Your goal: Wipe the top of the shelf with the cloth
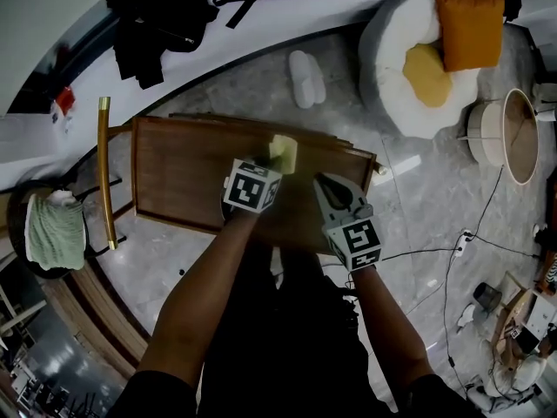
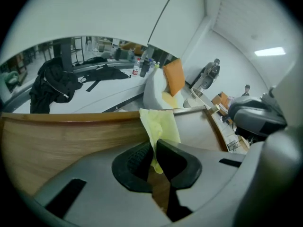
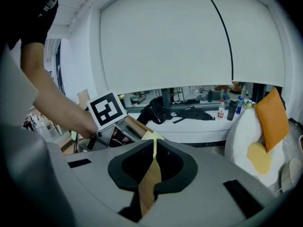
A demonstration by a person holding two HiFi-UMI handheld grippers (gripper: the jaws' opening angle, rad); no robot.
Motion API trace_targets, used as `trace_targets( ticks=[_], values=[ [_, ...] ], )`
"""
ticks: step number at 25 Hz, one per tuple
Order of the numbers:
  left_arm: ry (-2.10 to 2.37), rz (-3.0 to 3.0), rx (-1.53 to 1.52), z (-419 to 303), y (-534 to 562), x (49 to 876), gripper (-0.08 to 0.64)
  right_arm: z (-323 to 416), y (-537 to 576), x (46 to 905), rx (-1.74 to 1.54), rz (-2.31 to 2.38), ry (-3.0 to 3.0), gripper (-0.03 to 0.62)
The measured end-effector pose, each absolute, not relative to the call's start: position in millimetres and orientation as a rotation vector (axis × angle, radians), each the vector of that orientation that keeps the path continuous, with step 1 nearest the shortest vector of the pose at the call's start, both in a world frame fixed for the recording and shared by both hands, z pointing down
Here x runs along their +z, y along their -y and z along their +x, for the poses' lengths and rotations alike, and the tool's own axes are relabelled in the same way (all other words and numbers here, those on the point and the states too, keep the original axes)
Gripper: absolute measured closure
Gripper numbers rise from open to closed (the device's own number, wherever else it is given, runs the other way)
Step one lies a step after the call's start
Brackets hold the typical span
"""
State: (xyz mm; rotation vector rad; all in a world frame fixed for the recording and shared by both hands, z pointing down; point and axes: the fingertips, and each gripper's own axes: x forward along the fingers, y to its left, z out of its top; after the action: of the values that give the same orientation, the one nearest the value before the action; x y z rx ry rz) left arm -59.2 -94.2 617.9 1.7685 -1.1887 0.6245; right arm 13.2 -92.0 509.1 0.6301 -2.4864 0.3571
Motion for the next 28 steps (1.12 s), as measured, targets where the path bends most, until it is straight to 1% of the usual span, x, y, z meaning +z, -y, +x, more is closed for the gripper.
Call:
trace_targets(
  ticks=[15, 21, 28],
  values=[
    [1.289, 1.662, 0.607, -197.9, 65.4, 629.6, 0.532, -78.6, 82.3, 509.3, 0.315, 0.547, 2.486, 0.563],
    [1.357, 1.597, 0.582, -256.7, 51.7, 635.1, 0.532, -96.0, 85.0, 505.7, 0.278, 0.516, 2.477, 0.563],
    [1.437, 1.532, 0.566, -308.7, 39.1, 638.4, 0.532, -100.2, 86.5, 499.4, 0.242, 0.501, 2.459, 0.563]
  ],
)
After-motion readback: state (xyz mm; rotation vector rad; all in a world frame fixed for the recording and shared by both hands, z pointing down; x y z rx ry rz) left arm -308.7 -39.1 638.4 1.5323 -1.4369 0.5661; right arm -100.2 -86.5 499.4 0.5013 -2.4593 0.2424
